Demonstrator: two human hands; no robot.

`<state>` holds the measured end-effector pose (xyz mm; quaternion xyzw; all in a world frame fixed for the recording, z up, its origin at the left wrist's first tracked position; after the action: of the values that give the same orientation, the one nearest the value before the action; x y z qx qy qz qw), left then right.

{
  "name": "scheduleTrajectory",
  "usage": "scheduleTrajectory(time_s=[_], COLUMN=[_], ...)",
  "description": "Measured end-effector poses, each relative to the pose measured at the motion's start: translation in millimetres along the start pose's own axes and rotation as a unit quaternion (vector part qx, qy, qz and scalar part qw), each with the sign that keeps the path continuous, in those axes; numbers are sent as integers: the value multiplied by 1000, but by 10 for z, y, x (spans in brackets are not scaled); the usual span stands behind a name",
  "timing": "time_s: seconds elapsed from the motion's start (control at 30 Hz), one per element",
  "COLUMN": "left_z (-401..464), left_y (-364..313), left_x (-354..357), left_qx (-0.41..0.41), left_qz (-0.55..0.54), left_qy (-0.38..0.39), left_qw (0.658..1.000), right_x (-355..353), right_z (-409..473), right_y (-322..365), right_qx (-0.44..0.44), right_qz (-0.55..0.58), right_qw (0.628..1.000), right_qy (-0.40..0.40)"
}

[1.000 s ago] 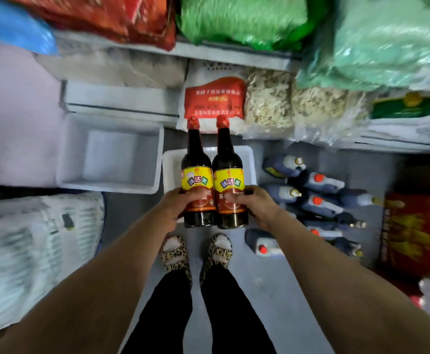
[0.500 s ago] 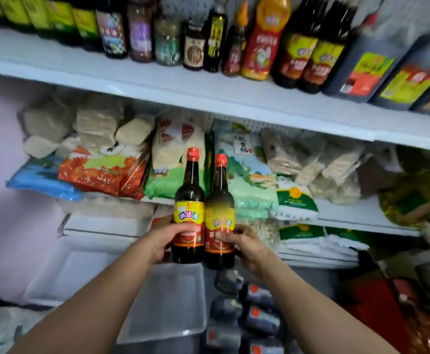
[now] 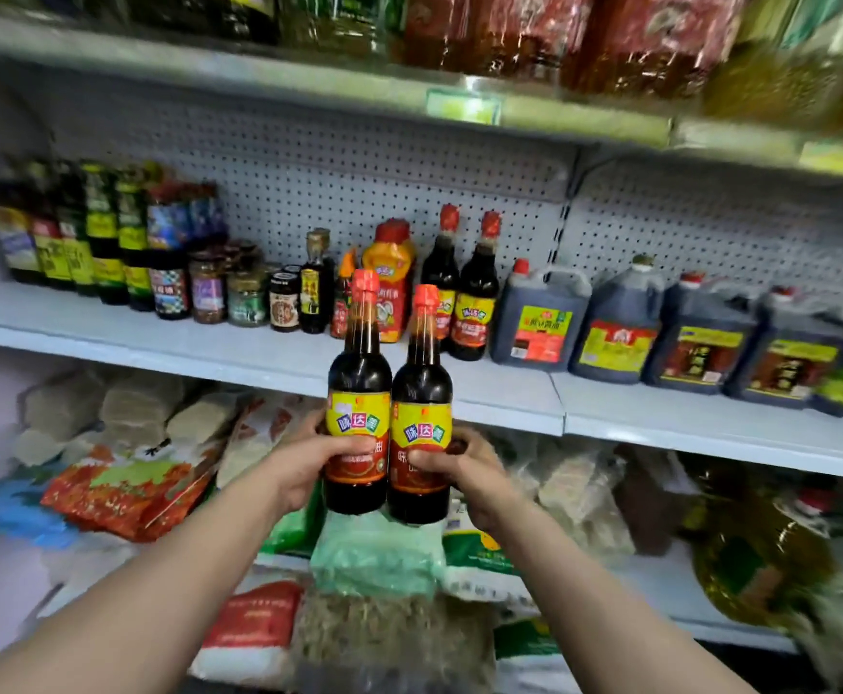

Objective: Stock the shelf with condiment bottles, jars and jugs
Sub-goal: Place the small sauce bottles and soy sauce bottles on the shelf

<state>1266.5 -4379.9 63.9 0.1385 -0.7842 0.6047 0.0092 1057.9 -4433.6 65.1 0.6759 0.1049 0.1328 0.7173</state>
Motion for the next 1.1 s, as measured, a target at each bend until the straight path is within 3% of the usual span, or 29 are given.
scheduleTrajectory(time_s=[0.3, 0.57, 0.87, 1.1], left_z=[978, 2140, 2363, 2237], left_y=[-897, -926, -952, -806], left_x=[439, 530, 537, 569], left_qx=[72, 65, 93, 107], left_qz=[50, 117, 195, 270], left_qy=[18, 75, 86, -51], left_qw=[996, 988, 973, 956], right_x=[-419, -643, -827, -897], right_z=[923, 1667, 2035, 2031], right_y=[454, 234, 164, 46], right_qx=[-94, -94, -124, -157], right_qz=[-6, -71, -151, -182], right_qw=[991, 976, 974, 968], right_qy=[-94, -181, -117, -76])
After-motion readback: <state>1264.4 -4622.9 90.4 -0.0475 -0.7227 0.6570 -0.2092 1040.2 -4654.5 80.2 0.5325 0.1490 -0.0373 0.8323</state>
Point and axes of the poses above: each hand's wrist, its own z-axis towards the middle knuckle, its own x-axis out of the palm, y = z × x, the point moved 5 cm from there along z, towards the middle knuckle, and after that the axes turned 9 degrees about -x, right-handed, at the moved point
